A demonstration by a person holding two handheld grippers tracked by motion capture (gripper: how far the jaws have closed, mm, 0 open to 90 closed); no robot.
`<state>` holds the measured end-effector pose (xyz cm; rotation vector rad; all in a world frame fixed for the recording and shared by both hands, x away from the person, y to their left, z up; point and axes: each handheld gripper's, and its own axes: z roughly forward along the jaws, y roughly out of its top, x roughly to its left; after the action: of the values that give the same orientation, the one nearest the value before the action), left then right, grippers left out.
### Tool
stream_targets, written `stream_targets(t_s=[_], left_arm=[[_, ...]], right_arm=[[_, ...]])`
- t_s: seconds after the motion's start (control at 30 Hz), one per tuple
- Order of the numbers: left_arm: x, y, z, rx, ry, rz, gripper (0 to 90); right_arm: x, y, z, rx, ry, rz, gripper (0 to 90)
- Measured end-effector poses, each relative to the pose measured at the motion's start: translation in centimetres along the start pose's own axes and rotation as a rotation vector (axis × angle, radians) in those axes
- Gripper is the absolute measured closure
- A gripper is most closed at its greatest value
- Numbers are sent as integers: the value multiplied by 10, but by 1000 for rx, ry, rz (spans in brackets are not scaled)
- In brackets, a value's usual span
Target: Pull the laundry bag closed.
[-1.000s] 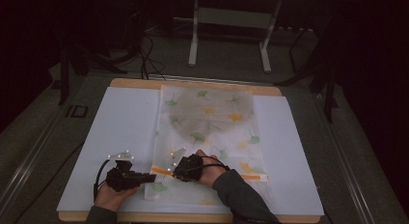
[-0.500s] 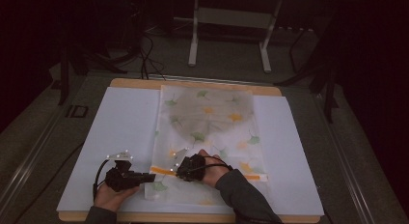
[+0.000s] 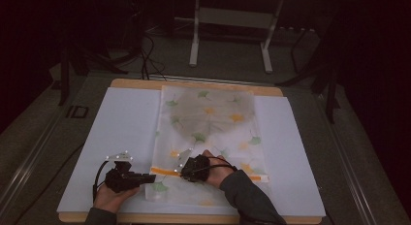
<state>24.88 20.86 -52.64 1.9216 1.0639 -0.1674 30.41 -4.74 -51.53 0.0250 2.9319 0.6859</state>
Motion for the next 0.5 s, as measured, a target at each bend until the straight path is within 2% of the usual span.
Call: stream_targets(t_s=[0.5], left_arm=[[1,0,-1,-5,-3,-1,887]], right_arm=[[0,-6,-4,20,-3,-1,852]])
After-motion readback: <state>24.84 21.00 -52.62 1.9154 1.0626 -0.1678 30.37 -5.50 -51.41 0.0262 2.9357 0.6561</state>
